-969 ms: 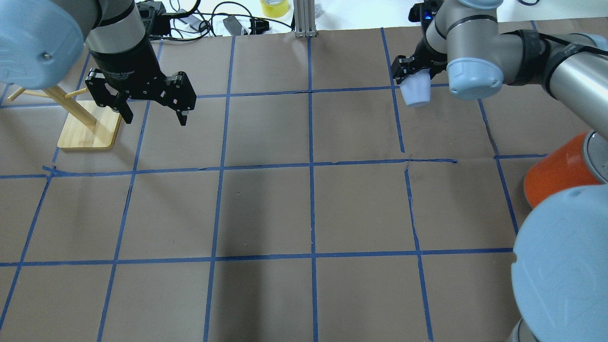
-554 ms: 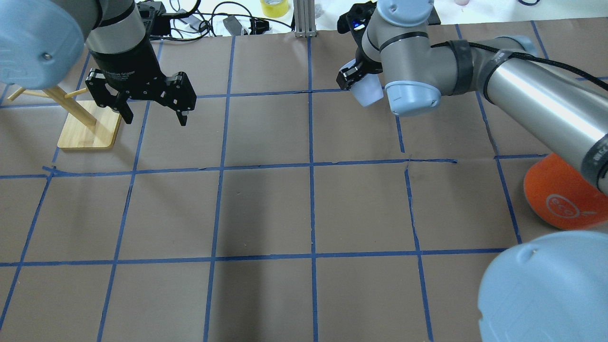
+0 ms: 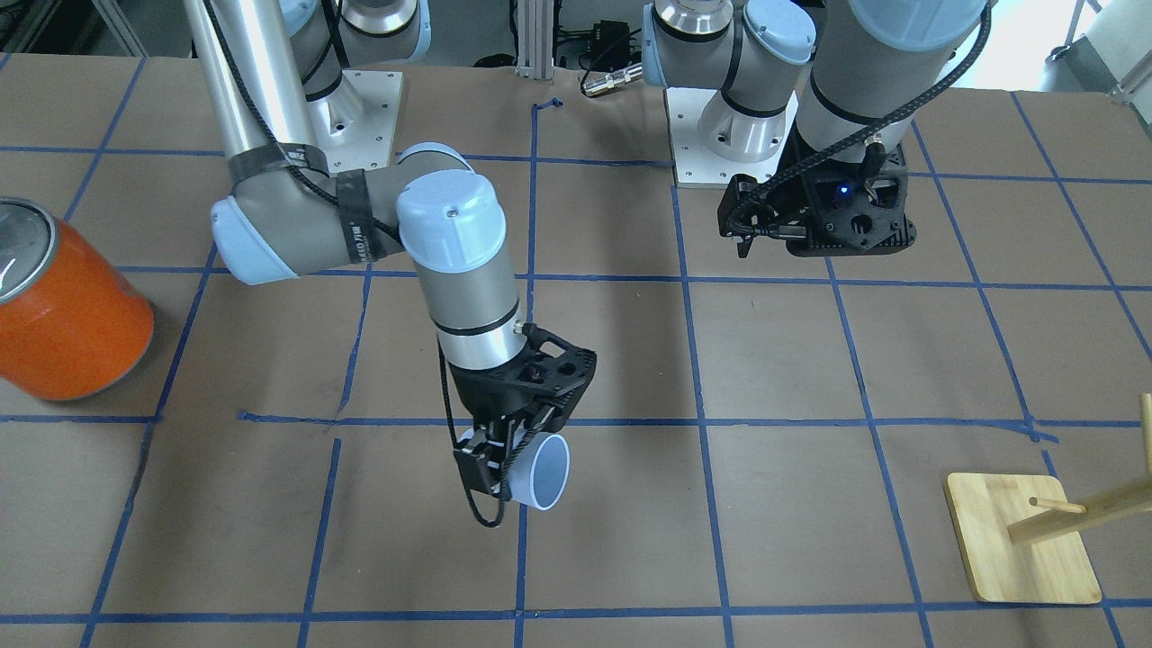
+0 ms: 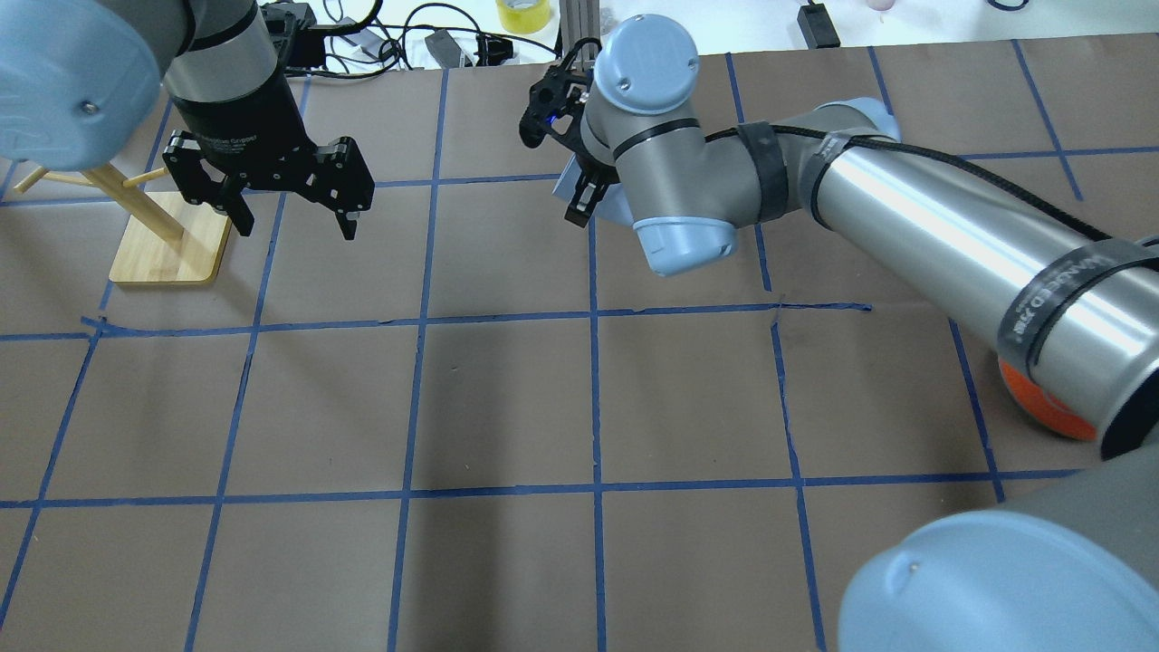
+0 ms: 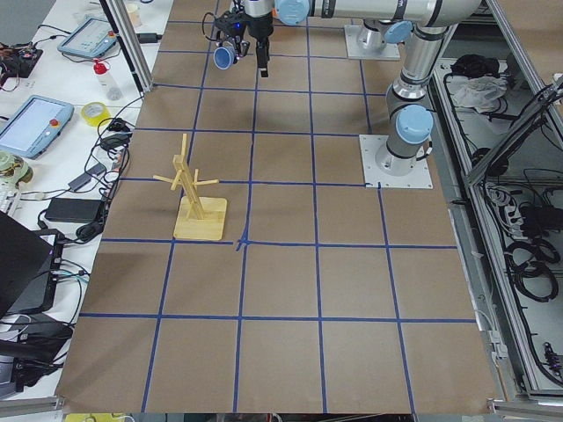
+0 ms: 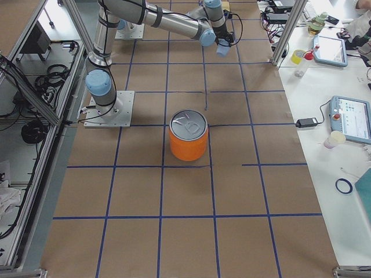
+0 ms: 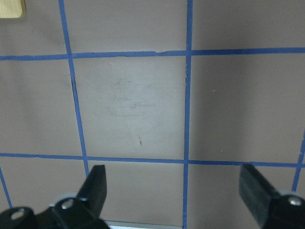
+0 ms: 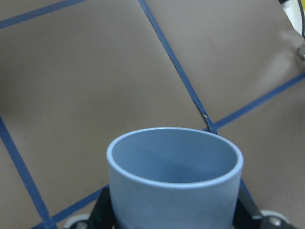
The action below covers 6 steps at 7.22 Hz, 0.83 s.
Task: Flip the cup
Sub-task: 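Lift the cup with the right gripper and carry it toward the table center, then lower the cup onto the table with the right gripper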
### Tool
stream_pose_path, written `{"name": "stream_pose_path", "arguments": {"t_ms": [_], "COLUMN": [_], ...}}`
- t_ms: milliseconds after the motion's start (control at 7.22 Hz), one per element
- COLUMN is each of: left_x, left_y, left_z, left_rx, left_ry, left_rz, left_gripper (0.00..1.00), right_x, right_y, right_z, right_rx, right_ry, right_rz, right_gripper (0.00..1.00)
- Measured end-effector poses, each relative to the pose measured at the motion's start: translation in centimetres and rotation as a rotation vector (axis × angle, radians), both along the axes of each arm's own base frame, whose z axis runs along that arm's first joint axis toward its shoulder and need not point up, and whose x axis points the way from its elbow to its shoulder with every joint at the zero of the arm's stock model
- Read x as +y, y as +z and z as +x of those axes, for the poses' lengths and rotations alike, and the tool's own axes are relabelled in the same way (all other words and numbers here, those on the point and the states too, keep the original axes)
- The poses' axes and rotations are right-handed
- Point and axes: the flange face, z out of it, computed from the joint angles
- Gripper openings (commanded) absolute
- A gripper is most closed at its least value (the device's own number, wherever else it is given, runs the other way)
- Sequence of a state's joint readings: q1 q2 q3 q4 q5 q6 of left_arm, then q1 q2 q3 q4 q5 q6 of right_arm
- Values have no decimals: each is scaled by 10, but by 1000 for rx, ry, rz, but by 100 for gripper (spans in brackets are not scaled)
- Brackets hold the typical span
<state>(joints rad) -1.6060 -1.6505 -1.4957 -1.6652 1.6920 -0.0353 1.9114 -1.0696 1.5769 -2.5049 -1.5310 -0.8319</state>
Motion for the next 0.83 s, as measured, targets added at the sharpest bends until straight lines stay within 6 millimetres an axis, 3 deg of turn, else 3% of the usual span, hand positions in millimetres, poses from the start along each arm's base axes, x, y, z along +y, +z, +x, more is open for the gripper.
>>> {"name": "stream_pose_path", "arguments": {"t_ms": [415, 831], "left_x": [0, 0], "left_y": [0, 0], "left_z": [0, 0], "left_rx": [0, 0], "left_ry": [0, 0], "left_rz": [1, 1], "left_gripper": [100, 100], "right_x": [22, 25], "right_y": [-36, -59], "right_z": [62, 71], "right_rx": [24, 83], "right_ry": [198, 260], "right_rz": [-85, -80], "right_gripper": [47, 68]}}
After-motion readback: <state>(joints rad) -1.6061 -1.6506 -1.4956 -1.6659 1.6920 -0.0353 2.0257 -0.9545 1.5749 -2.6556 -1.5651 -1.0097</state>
